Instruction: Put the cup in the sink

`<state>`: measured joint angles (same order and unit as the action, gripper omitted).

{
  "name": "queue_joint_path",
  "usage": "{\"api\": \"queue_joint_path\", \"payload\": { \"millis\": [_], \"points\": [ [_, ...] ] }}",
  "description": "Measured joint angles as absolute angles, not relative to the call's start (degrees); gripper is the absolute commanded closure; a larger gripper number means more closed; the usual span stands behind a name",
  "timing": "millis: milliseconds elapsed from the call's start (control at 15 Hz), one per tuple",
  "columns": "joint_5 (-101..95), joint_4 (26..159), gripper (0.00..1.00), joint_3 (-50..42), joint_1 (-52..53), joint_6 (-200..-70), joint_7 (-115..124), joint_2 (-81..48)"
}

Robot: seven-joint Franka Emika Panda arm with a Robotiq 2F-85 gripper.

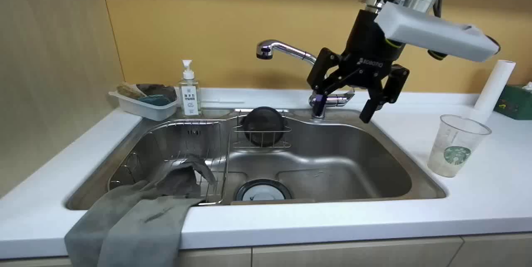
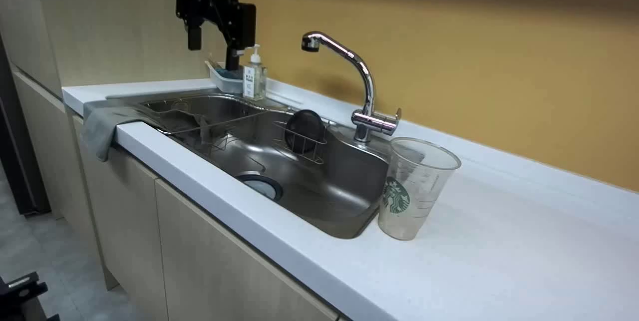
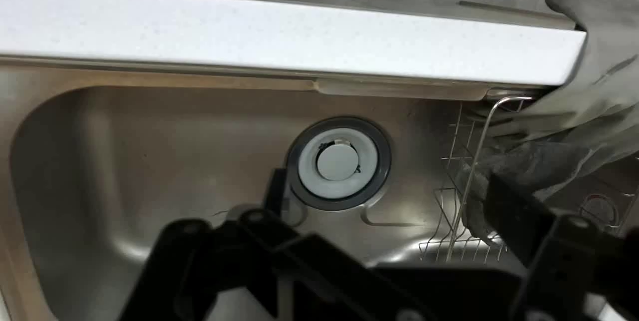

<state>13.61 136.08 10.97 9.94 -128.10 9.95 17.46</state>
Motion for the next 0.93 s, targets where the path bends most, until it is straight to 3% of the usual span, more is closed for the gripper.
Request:
{"api": "queue_joint_path", "payload": {
  "millis": [933],
  "points": [
    [12.76,136.09,0.0,10.89,9.6,-129.3,9.93,17.42]
  ]
}}
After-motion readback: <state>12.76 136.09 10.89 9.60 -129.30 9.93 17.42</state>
